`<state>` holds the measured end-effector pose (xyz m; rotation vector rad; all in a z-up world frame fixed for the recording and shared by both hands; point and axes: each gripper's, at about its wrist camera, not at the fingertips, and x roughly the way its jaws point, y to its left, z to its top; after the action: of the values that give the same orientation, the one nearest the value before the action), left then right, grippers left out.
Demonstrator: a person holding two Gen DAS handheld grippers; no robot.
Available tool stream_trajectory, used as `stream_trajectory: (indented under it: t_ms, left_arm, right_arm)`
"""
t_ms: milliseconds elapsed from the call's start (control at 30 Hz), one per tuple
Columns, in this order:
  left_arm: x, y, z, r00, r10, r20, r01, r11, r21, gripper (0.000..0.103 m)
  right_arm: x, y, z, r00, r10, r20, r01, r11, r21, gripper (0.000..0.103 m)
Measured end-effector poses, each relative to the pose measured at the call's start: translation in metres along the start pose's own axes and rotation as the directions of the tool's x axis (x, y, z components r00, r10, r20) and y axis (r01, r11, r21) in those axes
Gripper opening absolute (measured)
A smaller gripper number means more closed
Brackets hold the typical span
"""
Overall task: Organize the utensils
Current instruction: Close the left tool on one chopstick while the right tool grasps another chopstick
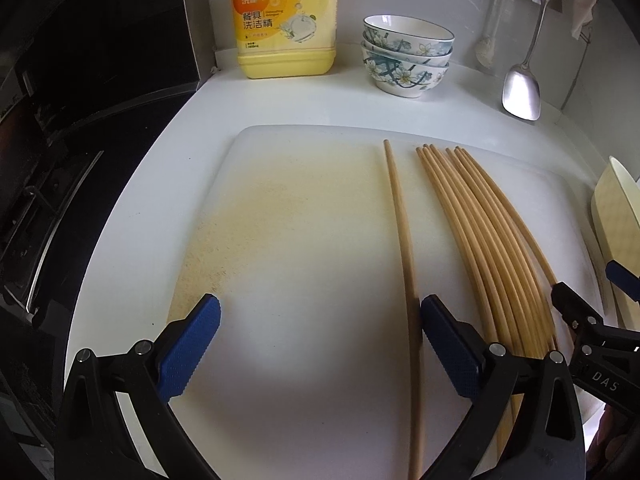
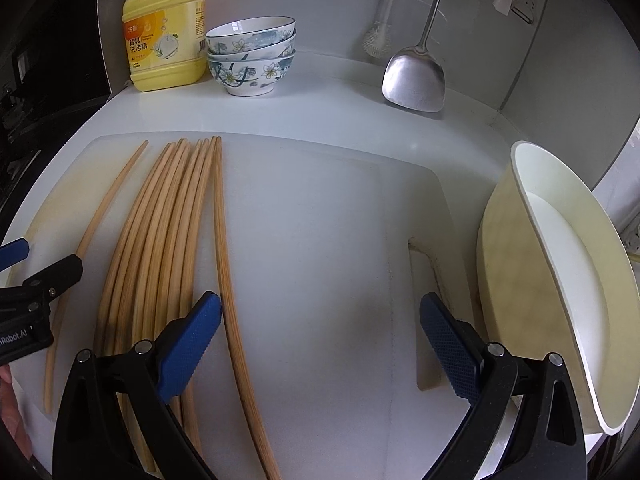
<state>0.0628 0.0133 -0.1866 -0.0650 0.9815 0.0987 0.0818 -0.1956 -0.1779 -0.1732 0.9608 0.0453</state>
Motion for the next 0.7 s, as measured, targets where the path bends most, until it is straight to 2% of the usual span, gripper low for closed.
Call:
stream_trajectory:
  t_ms: [133, 300, 367, 433, 467, 500, 567, 633, 700]
  left_arm:
    - [0.002, 0.000, 0.003, 1.000, 0.011, -0.001, -0.011, 1.000, -0.015, 0.098]
    - [0.005, -0.007, 0.008, 1.000, -0.007, -0.001, 0.007, 1.000, 0.015, 0.097]
    - [0.005, -0.008, 0.008, 1.000, -0.016, 0.002, 0.015, 0.999, 0.028, 0.094]
    - [0.003, -0.010, 0.007, 1.000, -0.024, 0.006, 0.024, 0.999, 0.038, 0.090]
    - [0.003, -0.011, 0.008, 1.000, -0.027, 0.008, 0.027, 0.999, 0.043, 0.086]
    - [0.002, -0.013, 0.008, 0.999, -0.031, 0.010, 0.031, 0.998, 0.047, 0.080]
    - [0.001, -0.015, 0.009, 0.999, -0.039, 0.014, 0.039, 0.998, 0.057, 0.071]
    - [0.000, -0.017, 0.011, 0.999, -0.045, 0.017, 0.044, 0.997, 0.066, 0.060]
    - [-0.001, -0.020, 0.013, 0.998, -0.054, 0.020, 0.052, 0.996, 0.078, 0.043]
  right_arm:
    - [0.000, 0.009, 0.001, 1.000, 0.015, 0.019, -0.015, 0.999, -0.031, 0.094]
    - [0.003, 0.018, 0.004, 0.998, 0.033, 0.056, -0.029, 0.997, -0.077, 0.093]
    - [0.003, 0.017, 0.005, 0.995, 0.081, 0.052, -0.077, 0.994, -0.074, 0.080]
    - [0.002, 0.019, 0.005, 0.994, 0.102, 0.050, -0.098, 0.992, -0.077, 0.058]
    - [0.002, 0.022, 0.005, 0.993, 0.107, 0.051, -0.102, 0.991, -0.088, 0.051]
    - [0.001, 0.025, 0.005, 0.992, 0.112, 0.051, -0.106, 0.989, -0.101, 0.048]
    - [0.001, 0.029, 0.005, 0.990, 0.130, 0.050, -0.123, 0.986, -0.115, 0.035]
    - [0.001, 0.032, 0.006, 0.989, 0.140, 0.045, -0.134, 0.984, -0.121, 0.029]
    - [0.002, 0.035, 0.007, 0.988, 0.150, 0.036, -0.144, 0.980, -0.134, 0.023]
